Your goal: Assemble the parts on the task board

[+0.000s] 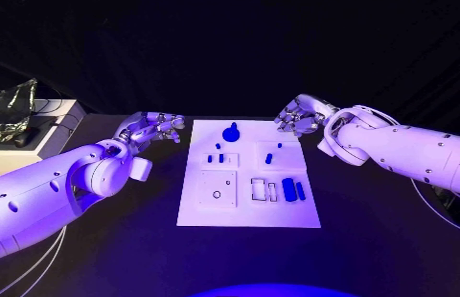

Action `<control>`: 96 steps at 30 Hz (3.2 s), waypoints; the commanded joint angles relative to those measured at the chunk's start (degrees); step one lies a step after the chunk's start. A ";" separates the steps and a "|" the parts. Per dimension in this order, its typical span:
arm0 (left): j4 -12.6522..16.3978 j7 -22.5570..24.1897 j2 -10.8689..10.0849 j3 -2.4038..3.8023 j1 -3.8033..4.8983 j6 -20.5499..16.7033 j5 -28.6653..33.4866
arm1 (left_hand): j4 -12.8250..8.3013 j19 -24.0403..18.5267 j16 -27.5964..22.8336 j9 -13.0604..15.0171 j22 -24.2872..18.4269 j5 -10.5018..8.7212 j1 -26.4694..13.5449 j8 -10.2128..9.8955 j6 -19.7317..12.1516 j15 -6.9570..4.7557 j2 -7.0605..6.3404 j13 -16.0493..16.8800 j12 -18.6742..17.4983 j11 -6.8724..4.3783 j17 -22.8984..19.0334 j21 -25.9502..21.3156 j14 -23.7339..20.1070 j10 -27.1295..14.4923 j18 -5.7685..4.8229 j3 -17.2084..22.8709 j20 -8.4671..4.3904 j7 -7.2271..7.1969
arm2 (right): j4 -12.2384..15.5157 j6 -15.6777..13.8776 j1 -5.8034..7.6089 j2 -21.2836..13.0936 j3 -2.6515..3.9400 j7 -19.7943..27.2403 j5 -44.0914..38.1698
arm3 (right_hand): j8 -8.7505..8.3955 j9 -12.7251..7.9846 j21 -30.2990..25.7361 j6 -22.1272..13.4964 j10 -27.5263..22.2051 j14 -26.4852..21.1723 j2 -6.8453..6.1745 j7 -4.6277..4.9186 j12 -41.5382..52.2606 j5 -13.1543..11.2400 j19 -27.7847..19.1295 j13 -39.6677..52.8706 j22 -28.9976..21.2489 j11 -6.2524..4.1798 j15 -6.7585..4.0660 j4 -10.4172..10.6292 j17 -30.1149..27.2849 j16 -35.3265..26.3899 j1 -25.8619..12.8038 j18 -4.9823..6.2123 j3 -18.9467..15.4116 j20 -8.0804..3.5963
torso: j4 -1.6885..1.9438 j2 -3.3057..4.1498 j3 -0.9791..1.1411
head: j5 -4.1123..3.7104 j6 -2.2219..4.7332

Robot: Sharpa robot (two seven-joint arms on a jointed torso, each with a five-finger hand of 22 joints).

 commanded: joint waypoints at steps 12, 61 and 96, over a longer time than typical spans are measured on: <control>5.59 6.74 -2.48 2.11 -5.31 1.15 2.94 | -1.05 1.53 -2.73 0.01 -0.55 -0.17 1.66 -0.29 0.88 -0.40 1.55 0.13 -8.55 -0.56 1.61 -1.36 1.74 5.75 -1.66 -2.32 -0.91 0.06 | 2.04 5.44 -1.31 0.87 0.01 -16.28 -27.64 | -0.07 -0.07 5.20 -3.02 -9.02 -1.05 -4.26 0.97 0.15 -1.55 3.52 -0.08 5.53 2.69 1.17 3.25 10.89 19.47 -3.05 3.20 2.94 0.78 | -0.04 -1.06 -0.80 | -3.40 0.14; 7.03 6.87 -2.94 3.32 -6.50 0.76 1.95 | -0.96 1.81 -3.43 0.01 -0.03 -0.15 1.48 -0.26 0.58 -0.15 2.38 0.20 -9.42 -0.08 2.73 -1.98 1.82 4.93 -1.54 -2.88 -0.80 0.50 | -6.01 7.74 -5.19 7.82 -0.70 -15.98 -27.49 | -0.05 0.03 -1.26 -2.09 -9.33 -3.30 -3.89 1.17 0.01 -2.50 4.59 -0.18 24.01 2.96 1.68 5.74 10.81 26.01 -2.42 5.04 14.93 1.77 | 0.50 -0.65 -0.72 | -3.83 -0.59; 6.62 6.17 -3.09 3.33 -6.50 0.29 1.11 | -1.57 1.89 -3.50 0.02 0.58 -0.14 2.35 -0.25 0.64 -0.23 2.92 0.17 -9.29 -0.12 3.07 -2.05 1.88 4.84 -1.44 -2.54 -0.85 0.55 | -3.12 -5.30 -5.45 5.78 -0.43 -17.81 -29.60 | 0.13 0.59 -1.14 2.77 -2.85 -3.28 -0.91 -0.13 0.07 -10.27 3.63 -0.06 34.72 1.08 0.38 -0.12 12.06 26.78 -1.20 4.72 22.75 0.38 | 0.49 -0.59 -0.76 | -3.64 -1.04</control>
